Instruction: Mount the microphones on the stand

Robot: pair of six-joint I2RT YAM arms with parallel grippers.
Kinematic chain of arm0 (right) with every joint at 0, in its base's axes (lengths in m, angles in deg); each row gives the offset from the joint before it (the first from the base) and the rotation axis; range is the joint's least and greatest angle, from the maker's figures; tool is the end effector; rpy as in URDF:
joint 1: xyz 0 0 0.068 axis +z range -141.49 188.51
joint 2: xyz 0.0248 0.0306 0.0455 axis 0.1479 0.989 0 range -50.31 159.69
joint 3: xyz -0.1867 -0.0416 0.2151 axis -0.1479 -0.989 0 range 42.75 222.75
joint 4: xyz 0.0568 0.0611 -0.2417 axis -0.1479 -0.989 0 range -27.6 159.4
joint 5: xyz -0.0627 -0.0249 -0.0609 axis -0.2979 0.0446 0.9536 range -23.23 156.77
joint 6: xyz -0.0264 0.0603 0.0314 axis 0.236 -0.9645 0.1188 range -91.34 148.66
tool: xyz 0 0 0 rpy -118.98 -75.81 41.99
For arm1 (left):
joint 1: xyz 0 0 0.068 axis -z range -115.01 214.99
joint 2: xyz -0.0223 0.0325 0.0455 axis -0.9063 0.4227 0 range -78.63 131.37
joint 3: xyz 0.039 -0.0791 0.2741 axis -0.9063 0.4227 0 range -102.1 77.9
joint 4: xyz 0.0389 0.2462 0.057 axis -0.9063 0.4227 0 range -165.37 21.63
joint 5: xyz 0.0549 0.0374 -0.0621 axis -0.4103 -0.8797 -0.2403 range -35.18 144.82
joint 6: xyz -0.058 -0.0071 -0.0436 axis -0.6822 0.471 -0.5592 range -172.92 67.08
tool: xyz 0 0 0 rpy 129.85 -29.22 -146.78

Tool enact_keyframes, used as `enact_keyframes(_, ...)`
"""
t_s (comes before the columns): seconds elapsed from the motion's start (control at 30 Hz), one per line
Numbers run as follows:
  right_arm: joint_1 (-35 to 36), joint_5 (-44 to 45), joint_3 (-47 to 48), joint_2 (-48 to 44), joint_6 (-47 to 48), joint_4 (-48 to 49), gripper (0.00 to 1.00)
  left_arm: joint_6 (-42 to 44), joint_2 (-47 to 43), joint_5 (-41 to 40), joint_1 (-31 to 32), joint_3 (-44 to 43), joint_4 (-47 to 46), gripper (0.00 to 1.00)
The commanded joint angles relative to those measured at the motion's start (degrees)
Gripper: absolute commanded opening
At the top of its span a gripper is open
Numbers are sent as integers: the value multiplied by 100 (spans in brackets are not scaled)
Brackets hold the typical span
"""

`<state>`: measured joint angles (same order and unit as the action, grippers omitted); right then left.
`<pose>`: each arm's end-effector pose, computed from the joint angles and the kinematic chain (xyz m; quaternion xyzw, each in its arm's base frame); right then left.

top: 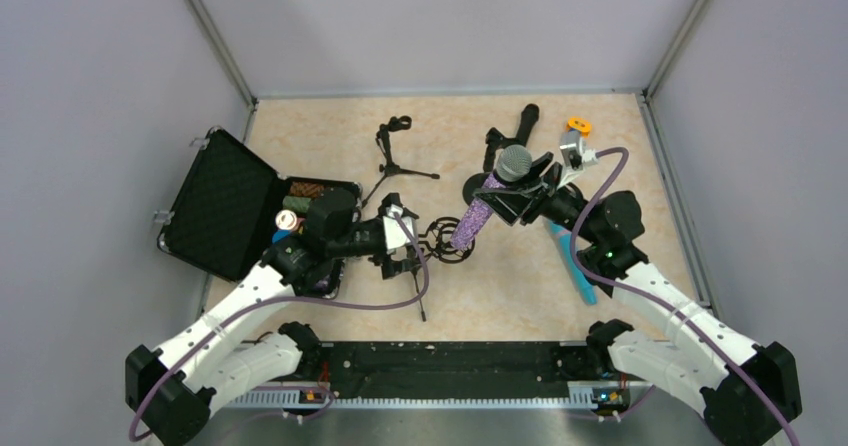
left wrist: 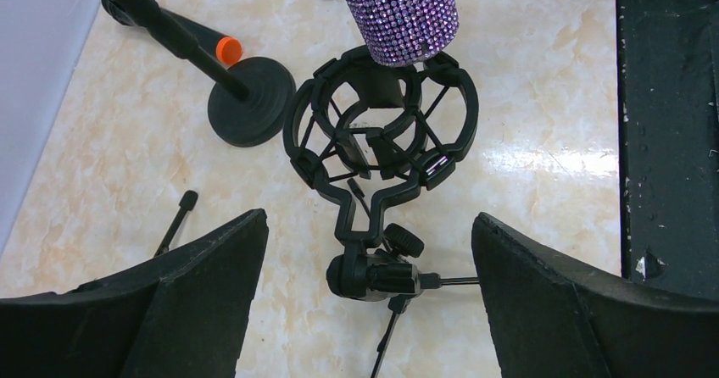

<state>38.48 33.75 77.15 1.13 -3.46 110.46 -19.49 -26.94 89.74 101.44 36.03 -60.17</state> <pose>0.1617 0.1315 0.3702 -0.2285 0.5265 0.5473 0.6091 0.1438 -0.1492 0.2989 0.5929 0.5673 -0.2664 0.5056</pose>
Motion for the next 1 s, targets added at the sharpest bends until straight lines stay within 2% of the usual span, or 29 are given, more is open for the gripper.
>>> enact_keyframes(0.0, -36, 19, 87, -94, -14, 444, 0, 107, 1, 98, 14, -112, -28, 94)
enact_keyframes(0.2, -31, 4, 81, -77, -9, 460, 0, 116, 50, 132, 13, -105, -34, 93)
enact_keyframes(0.4, -31, -506, 421, 204, 25, 401, 0, 52, 78, 182, 17, -158, -55, 92)
enact_keyframes(0.6, -39, -464, 461, 242, 139, 765, 0, 13, 135, 291, 13, -149, -99, 92)
enact_keyframes(0.97, -27, -381, 417, 312, 595, 1281, 0, -156, 375, 307, 12, -213, -193, 80)
